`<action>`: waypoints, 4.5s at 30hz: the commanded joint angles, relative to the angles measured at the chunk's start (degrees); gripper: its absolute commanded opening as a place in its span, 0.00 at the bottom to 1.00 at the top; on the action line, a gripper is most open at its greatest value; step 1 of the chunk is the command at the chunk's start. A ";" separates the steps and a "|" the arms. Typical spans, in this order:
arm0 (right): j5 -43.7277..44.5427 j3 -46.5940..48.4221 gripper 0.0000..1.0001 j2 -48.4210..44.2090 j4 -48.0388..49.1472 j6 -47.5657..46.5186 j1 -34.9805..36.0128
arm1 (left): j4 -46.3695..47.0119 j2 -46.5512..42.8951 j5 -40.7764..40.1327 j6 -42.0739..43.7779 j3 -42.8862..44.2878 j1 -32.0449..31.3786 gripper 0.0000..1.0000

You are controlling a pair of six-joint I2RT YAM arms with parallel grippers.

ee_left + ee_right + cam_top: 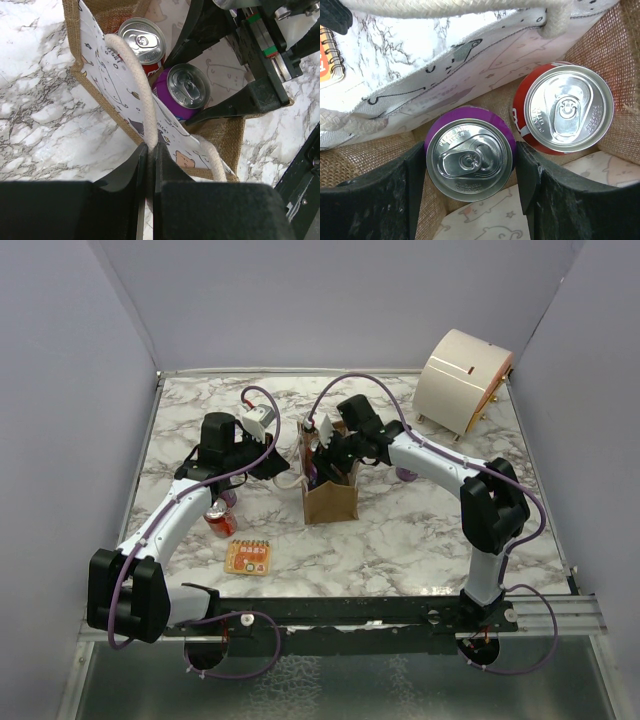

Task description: Place the beverage into the canvas bag

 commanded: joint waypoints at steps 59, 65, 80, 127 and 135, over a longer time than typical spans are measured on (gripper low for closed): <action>2.64 0.32 0.81 -7.52 -0.77 -0.51 1.33 | 0.10 -1.41 0.85 1.57 0.38 -0.35 0.00; 3.37 2.67 0.81 -11.65 -1.88 -0.22 1.33 | 0.09 -1.63 0.76 1.64 0.37 -0.39 0.00; 8.71 6.58 0.83 -24.26 -5.40 -3.46 1.27 | -0.10 -1.62 0.83 1.58 0.71 -0.39 0.00; 12.71 -19.23 1.00 -17.65 4.27 0.45 -27.18 | -0.75 -0.34 0.22 2.80 1.91 -0.39 0.00; 9.91 -19.31 0.96 -15.07 3.83 0.82 -28.19 | -0.52 -0.61 0.41 2.81 1.52 -0.39 0.00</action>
